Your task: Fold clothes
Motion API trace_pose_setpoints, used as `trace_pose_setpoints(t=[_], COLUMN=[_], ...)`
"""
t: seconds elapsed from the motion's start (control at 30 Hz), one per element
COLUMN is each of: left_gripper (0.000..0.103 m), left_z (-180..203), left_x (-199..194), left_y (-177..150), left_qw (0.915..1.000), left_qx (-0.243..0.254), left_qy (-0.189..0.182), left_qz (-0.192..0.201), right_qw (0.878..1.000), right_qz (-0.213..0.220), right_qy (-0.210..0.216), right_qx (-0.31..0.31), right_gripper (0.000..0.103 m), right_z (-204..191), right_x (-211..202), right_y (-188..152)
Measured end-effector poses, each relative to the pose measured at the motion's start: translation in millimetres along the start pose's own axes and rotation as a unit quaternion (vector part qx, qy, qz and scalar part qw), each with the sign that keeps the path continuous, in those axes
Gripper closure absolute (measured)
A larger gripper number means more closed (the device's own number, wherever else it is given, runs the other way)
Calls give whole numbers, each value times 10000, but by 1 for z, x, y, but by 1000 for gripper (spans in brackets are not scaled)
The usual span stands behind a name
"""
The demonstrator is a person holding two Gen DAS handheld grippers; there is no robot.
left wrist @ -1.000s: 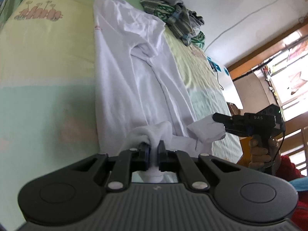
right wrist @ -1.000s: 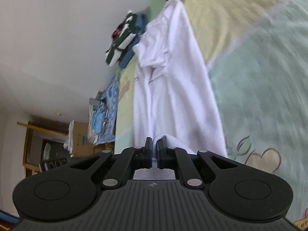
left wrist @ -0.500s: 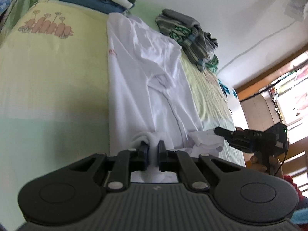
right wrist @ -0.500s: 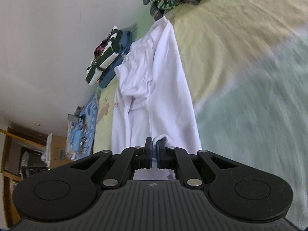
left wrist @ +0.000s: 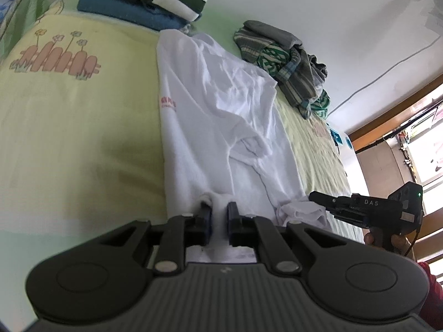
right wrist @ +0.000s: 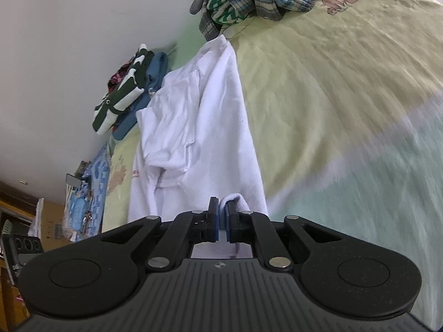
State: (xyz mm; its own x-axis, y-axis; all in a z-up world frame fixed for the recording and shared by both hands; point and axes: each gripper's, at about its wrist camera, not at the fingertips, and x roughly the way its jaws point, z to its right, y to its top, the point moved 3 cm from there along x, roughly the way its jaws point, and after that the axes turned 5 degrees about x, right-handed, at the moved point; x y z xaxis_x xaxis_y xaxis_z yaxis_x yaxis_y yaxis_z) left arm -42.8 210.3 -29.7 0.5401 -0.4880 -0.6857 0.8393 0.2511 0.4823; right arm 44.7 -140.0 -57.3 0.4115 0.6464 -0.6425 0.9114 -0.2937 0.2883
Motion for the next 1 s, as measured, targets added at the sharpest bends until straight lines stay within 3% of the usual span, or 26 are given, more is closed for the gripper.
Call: trace_pose_setpoints(t=[0.07,0.1,0.13,0.2,0.27,0.33,0.4,0.47,0.57,0.63,0.67,0.7,0.77,0.83,1.0], left_gripper=[90,77,70,67,62,38,27,27,20,20,20,20,20,20,20], left_z=[-3,-5,-7,-9,-8,-7,-6,-5,-6,-5,-2,1,9,16,32], left_x=[5,7,10,14,14,14,8,2,-8,-13,-16,-18,-20,-14,-1], left_y=[5,8,11,16,23,30,39,49,64,68,65,60,50,38,8], left_qw=[9999,9997,9995,9991,9990,9987,9986,9983,9972,9974,9979,9978,9951,9907,9663], left_qx=[-110,-165,-220,-298,-284,-318,-320,-306,-358,-273,-94,151,642,1143,2377], left_qy=[-94,-141,-189,-272,-323,-405,-407,-379,-339,-192,-42,147,469,621,991], left_qz=[-47,-70,-94,-122,-98,-41,124,321,566,631,639,634,581,406,-36], right_qw=[10000,10000,10000,9999,9998,9997,9996,9992,9897,9652,9462,9226,8629,8289,7950], right_qz=[13,11,9,21,88,168,244,335,367,350,318,278,196,57,-140], right_qy=[-32,-42,-52,-44,30,92,128,146,-31,-340,-494,-647,-943,-1083,-1106], right_qx=[31,53,75,131,160,162,116,-138,-1380,-2568,-3183,-3794,-4961,-5488,-5962], right_gripper=[96,94,87,83,69,61,61,62,62,62,60,60,58,58,58], right_z=[1,1,1,1,-1,-4,-7,-14,-37,-55,-60,-63,-70,-66,-60], right_x=[4,6,8,10,6,0,-7,-16,-25,-27,-27,-27,-27,-25,-7], right_y=[3,5,7,11,17,23,30,32,19,3,-9,-21,-44,-55,-56])
